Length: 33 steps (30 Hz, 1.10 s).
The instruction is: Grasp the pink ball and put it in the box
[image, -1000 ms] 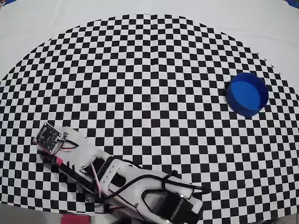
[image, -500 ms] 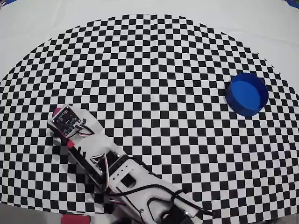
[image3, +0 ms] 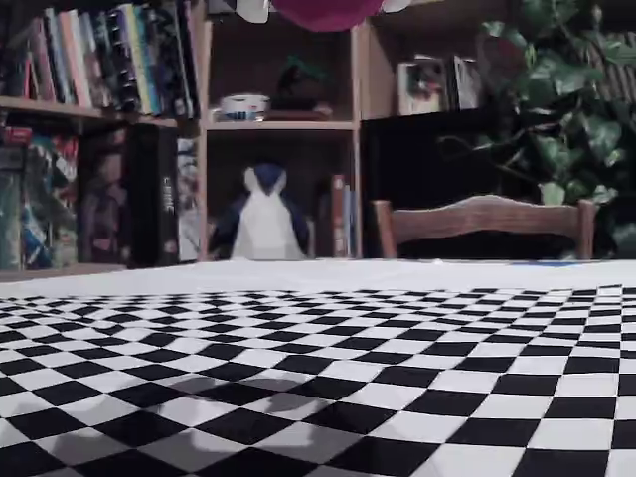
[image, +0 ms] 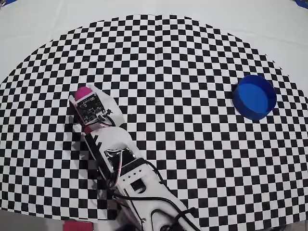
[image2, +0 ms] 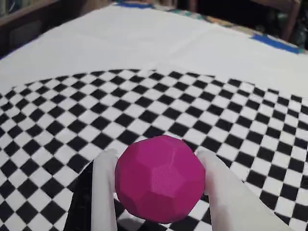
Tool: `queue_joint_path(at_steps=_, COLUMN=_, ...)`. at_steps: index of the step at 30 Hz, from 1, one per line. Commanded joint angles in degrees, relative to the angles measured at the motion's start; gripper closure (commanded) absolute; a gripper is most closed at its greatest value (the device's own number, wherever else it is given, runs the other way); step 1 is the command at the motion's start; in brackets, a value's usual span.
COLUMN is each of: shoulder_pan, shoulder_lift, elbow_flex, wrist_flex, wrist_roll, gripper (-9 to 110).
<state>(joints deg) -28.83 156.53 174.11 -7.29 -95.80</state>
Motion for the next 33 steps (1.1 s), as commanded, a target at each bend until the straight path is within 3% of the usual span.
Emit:
queue_joint_path(at_steps=1, shoulder_pan=2.72, shoulder_lift=1.23, elbow_flex=-3.69, wrist_flex=1.23, wrist_roll=-0.26, gripper=101)
queue_joint_path(at_steps=33, shoulder_pan=26.81, shoulder_lift=7.12, elbow_flex=-9.4, wrist_flex=10.46, wrist_roll=-0.18, gripper=101)
